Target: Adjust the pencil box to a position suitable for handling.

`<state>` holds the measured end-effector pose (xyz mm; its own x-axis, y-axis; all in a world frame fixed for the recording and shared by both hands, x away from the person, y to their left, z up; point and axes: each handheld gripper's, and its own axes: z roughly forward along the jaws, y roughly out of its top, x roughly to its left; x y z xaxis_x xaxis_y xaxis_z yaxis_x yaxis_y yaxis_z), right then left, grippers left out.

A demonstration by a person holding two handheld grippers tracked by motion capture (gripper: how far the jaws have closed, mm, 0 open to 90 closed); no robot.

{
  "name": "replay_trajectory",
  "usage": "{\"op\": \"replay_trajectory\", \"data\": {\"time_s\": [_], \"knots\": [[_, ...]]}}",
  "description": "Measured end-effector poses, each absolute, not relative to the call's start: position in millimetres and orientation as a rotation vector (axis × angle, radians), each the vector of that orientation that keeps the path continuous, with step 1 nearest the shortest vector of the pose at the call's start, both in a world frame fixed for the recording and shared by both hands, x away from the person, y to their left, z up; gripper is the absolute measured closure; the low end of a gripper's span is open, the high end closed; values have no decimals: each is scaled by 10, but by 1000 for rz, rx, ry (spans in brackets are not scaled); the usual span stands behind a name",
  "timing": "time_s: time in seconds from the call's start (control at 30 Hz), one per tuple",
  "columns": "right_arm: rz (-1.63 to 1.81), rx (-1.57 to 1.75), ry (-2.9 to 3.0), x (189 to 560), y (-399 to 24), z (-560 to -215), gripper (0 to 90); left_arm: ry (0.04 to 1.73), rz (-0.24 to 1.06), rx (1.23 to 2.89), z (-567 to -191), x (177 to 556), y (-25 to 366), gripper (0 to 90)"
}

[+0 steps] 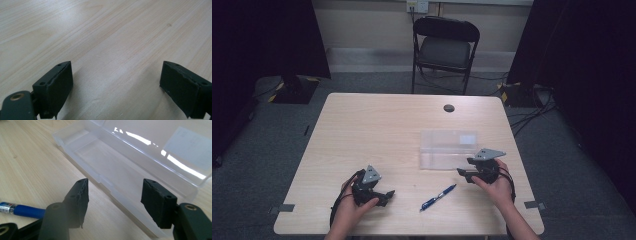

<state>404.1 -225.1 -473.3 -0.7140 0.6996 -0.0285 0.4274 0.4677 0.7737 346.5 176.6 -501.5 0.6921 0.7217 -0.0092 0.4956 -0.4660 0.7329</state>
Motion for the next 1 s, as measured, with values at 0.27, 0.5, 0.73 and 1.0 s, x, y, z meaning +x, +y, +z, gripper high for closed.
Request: {"op": "replay_trajectory", "data": {"time_s": [0.27, 0.5, 0.73, 1.0], "knots": [[1083, 1002, 2336, 4045, -2413, -4687, 388, 927, 392, 2162, -5015, 3465, 1765, 111], [1071, 1068, 2287, 4120, -2528, -4697, 403, 928, 393, 2162, -5015, 3465, 1765, 111], [1033, 1104, 2264, 4187, -2501, -4701, 438, 927, 393, 2162, -5015, 3465, 1765, 111], [995, 1196, 2228, 4245, -2513, -4782, 461, 928, 392, 2163, -5014, 3465, 1765, 111]]}}
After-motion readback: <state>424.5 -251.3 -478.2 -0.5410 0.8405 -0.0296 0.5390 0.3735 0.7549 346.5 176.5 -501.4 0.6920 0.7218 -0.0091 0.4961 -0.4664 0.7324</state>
